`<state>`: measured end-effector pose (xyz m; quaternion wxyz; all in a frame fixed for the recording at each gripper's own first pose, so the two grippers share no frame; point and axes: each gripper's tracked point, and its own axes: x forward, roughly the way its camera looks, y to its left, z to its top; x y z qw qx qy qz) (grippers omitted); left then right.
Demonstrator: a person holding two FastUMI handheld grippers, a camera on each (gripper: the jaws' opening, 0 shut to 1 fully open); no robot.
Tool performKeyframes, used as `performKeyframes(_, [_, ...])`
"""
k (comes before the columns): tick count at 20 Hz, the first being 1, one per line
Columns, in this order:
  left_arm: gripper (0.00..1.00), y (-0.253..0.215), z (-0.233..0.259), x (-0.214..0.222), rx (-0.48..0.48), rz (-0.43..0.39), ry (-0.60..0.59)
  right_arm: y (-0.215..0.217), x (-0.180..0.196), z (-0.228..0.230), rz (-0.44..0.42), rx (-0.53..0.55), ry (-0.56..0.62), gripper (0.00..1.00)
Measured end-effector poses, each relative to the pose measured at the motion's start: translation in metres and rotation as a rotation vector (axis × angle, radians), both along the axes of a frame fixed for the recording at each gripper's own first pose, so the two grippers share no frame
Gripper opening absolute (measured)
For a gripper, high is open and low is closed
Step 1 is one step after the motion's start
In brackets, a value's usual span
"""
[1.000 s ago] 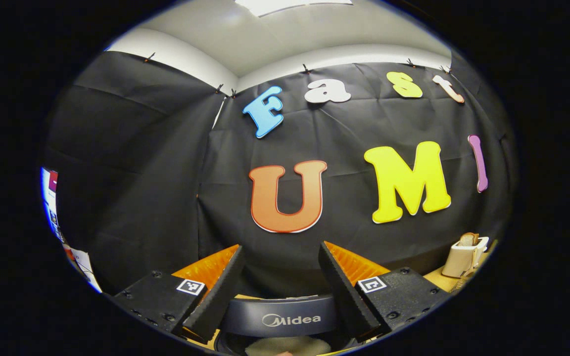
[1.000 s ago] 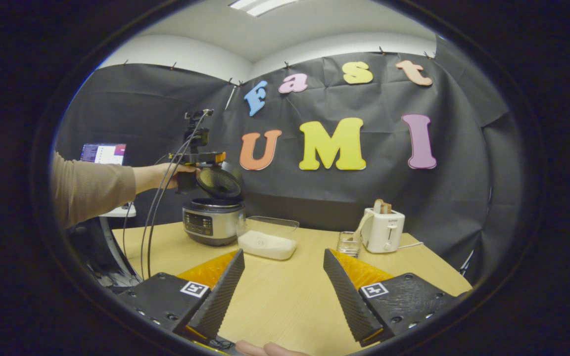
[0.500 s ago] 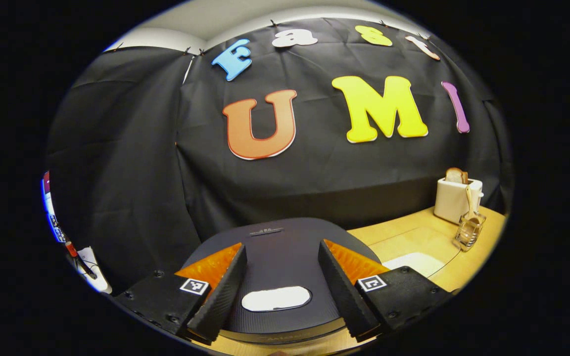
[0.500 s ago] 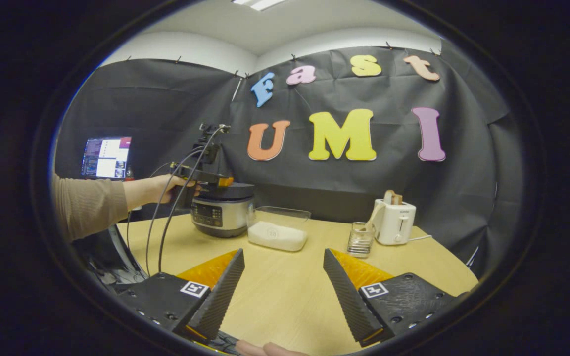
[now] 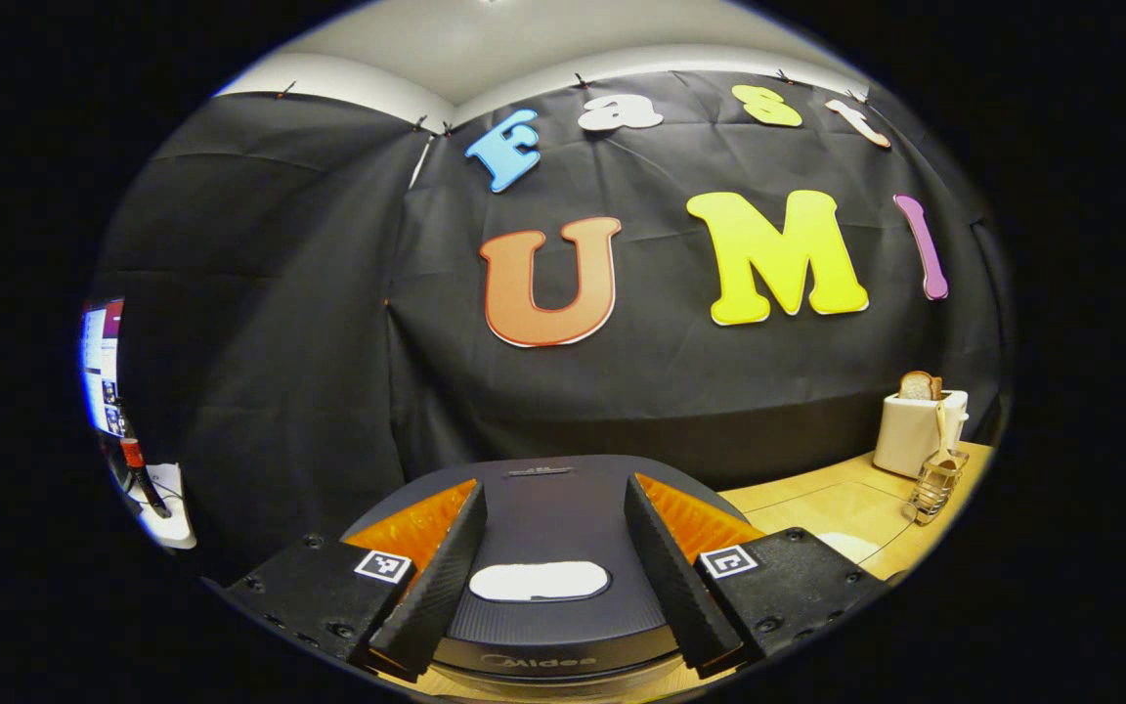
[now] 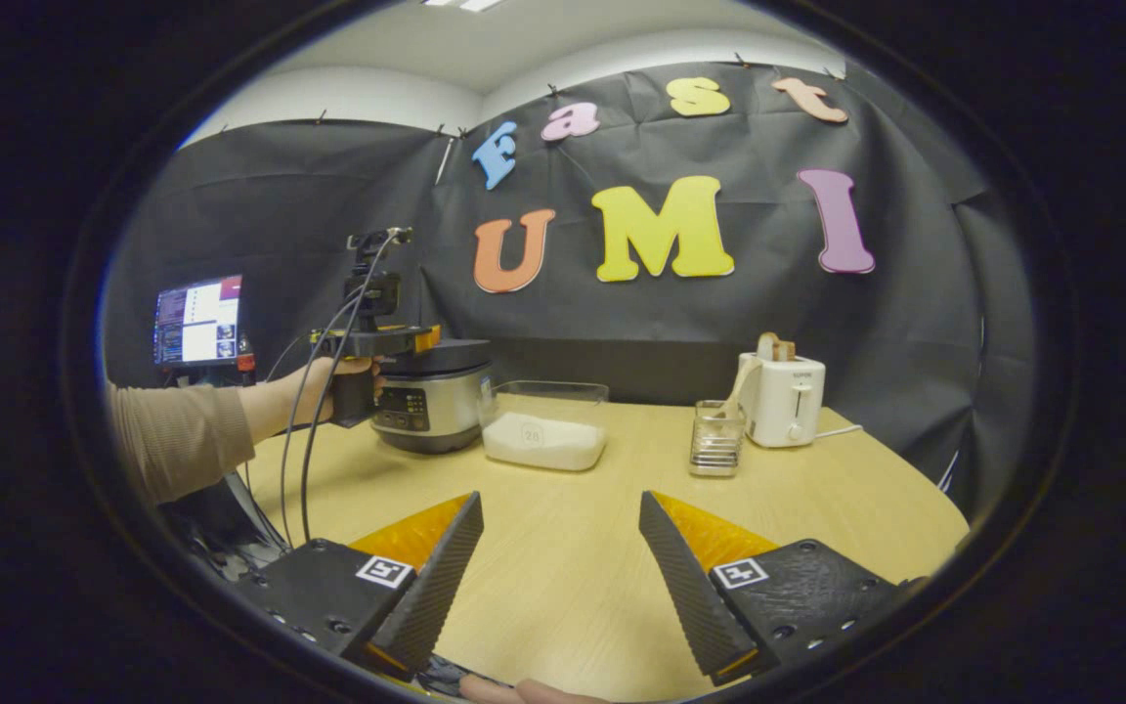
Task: Close the left gripper, press the button to open the rice cooker; take a wooden spoon from the chopstick holder with the right hand, scoop a spoonful of rice and pour it into the rice cooker, then put the wooden spoon back into the chopstick holder.
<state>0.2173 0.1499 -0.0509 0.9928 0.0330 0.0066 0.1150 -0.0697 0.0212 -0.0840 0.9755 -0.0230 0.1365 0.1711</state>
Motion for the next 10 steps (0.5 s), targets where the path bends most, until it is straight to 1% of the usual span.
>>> performKeyframes(1, [0.91,0.000,0.000,-0.001,0.006,-0.004,-0.001,0.000,-0.002,0.001,0.004,-0.003,-0.004,0.96])
performKeyframes(4, [0.89,-0.009,-0.013,-0.002,-0.017,-0.039,0.080,0.008,-0.007,0.005,0.030,0.000,-0.034,0.95])
performKeyframes(5, [0.90,-0.010,-0.011,-0.003,-0.017,-0.054,0.086,0.011,-0.009,0.007,0.040,-0.004,-0.042,0.96])
performKeyframes(7, [0.89,-0.008,-0.011,-0.009,-0.021,-0.055,0.098,0.015,-0.014,0.007,0.058,-0.019,-0.056,0.95])
performKeyframes(10, [0.89,-0.007,-0.012,-0.011,-0.019,-0.032,0.097,0.020,-0.017,0.010,0.068,-0.038,-0.077,0.96])
